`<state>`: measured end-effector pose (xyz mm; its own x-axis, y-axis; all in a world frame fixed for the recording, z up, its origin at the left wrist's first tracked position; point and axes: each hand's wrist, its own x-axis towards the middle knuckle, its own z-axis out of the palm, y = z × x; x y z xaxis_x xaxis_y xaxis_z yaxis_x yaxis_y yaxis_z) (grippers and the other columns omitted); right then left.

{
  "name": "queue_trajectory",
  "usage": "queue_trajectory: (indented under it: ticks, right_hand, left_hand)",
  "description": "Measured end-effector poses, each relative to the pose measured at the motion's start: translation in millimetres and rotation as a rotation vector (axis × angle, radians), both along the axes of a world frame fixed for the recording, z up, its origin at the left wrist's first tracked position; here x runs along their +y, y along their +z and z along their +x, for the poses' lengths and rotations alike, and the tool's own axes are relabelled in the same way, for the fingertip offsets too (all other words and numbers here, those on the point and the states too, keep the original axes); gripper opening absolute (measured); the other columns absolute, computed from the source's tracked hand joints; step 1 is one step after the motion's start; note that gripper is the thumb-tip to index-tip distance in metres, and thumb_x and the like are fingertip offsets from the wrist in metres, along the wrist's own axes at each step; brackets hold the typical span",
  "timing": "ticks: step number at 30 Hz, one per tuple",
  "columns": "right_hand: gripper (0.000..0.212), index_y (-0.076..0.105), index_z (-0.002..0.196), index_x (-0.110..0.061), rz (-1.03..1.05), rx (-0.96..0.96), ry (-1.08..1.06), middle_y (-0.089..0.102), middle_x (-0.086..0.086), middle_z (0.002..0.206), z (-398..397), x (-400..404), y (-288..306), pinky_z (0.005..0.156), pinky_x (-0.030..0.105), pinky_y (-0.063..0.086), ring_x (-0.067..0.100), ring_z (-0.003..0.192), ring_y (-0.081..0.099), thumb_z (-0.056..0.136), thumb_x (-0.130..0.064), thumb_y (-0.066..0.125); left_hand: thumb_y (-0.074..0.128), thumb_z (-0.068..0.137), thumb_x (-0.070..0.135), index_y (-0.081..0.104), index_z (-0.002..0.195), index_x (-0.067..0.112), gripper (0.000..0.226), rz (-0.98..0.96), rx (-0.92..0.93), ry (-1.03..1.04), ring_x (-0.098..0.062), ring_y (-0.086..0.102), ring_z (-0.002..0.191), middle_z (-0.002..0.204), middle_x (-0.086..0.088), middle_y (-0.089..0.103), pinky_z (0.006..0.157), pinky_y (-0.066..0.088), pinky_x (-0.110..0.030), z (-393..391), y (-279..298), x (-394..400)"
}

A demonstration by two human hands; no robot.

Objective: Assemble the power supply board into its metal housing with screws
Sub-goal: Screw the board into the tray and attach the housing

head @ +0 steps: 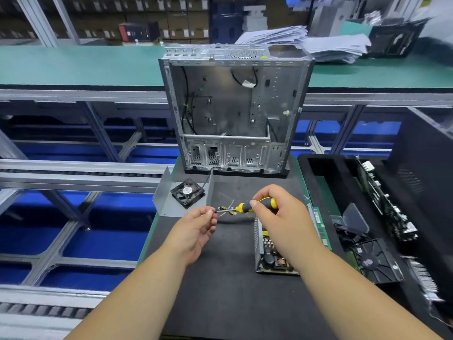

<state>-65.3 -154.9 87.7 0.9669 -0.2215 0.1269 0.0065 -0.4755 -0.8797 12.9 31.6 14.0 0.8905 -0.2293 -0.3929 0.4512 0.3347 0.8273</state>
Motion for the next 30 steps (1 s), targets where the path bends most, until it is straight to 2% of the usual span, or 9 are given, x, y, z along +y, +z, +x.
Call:
queue_trajectory:
  ticks: [3, 9, 13, 19, 23, 25, 28, 30]
  right_hand:
    - [0.007, 0.057, 0.086, -0.032, 0.02, 0.004, 0.008, 0.067, -0.002, 0.073, -6.5, -7.3, 1.1, 0.055, 0.033, 0.038, 0.011, 0.052, 0.04, 0.091, -0.036, 0.059]
    - [0.007, 0.055, 0.086, -0.034, 0.052, -0.003, -0.017, 0.071, -0.006, 0.081, -18.9, -25.9, 5.2, 0.047, 0.024, 0.036, 0.006, 0.046, 0.038, 0.092, -0.03, 0.056]
    - [0.008, 0.053, 0.086, -0.035, 0.013, 0.004, -0.031, 0.073, -0.012, 0.084, -27.1, -39.3, 4.2, 0.048, 0.026, 0.037, 0.007, 0.046, 0.038, 0.093, -0.031, 0.055]
    - [0.008, 0.053, 0.086, -0.034, 0.013, 0.016, -0.051, 0.072, -0.005, 0.088, -38.5, -52.1, -5.0, 0.052, 0.029, 0.037, 0.01, 0.047, 0.037, 0.093, -0.032, 0.055]
    - [0.011, 0.053, 0.084, -0.034, 0.021, 0.057, -0.09, 0.072, -0.012, 0.086, -47.2, -56.5, -10.4, 0.048, 0.026, 0.038, 0.006, 0.045, 0.037, 0.095, -0.03, 0.056]
    - [0.01, 0.052, 0.085, -0.033, 0.044, 0.069, -0.109, 0.073, -0.014, 0.085, -48.6, -60.6, -10.4, 0.05, 0.027, 0.039, 0.005, 0.045, 0.037, 0.095, -0.03, 0.055]
    - [0.01, 0.051, 0.084, -0.034, 0.077, 0.056, -0.148, 0.073, 0.0, 0.085, -48.3, -67.3, -8.2, 0.052, 0.03, 0.038, 0.007, 0.044, 0.037, 0.094, -0.033, 0.055]
    - [0.011, 0.053, 0.082, -0.035, 0.079, 0.023, -0.196, 0.071, 0.001, 0.08, -47.9, -69.3, -7.2, 0.054, 0.031, 0.042, 0.013, 0.048, 0.045, 0.092, -0.034, 0.058]
  left_hand:
    - [0.052, 0.099, 0.006, 0.065, 0.092, 0.01, 0.015, -0.006, 0.004, -0.044, -0.005, 0.061, 0.062, 0.074, 0.003, 0.067, 0.059, 0.052, -0.015, -3.6, 1.0, -9.0]
    - [0.051, 0.099, 0.006, 0.066, 0.096, 0.008, 0.015, 0.002, 0.02, -0.13, -0.004, 0.061, 0.063, 0.076, 0.003, 0.067, 0.06, 0.053, -0.017, -10.3, 4.4, -25.8]
    - [0.048, 0.099, 0.001, 0.065, 0.1, 0.005, 0.017, 0.035, -0.004, -0.186, -0.005, 0.062, 0.064, 0.076, 0.002, 0.068, 0.061, 0.054, -0.017, -15.6, 5.9, -37.6]
    - [0.05, 0.097, -0.002, 0.064, 0.095, 0.008, 0.017, 0.065, -0.035, -0.159, -0.005, 0.063, 0.064, 0.077, 0.0, 0.069, 0.062, 0.054, -0.016, -23.2, 1.9, -51.3]
    - [0.051, 0.097, -0.003, 0.063, 0.097, 0.005, 0.015, 0.104, -0.031, -0.166, -0.006, 0.063, 0.065, 0.077, -0.001, 0.069, 0.062, 0.054, -0.016, -31.0, -2.2, -61.5]
    - [0.051, 0.096, -0.004, 0.064, 0.095, 0.004, 0.015, 0.158, -0.084, -0.197, -0.008, 0.062, 0.067, 0.079, -0.003, 0.068, 0.064, 0.054, -0.016, -34.9, -2.0, -67.6]
    - [0.051, 0.096, -0.005, 0.064, 0.091, 0.005, 0.018, 0.244, -0.216, -0.182, -0.006, 0.063, 0.068, 0.078, -0.003, 0.068, 0.068, 0.054, -0.016, -38.4, 2.2, -76.9]
    - [0.05, 0.096, -0.006, 0.063, 0.091, 0.007, 0.019, 0.263, -0.286, -0.139, -0.004, 0.064, 0.067, 0.078, -0.003, 0.068, 0.068, 0.054, -0.015, -38.6, 5.7, -80.9]
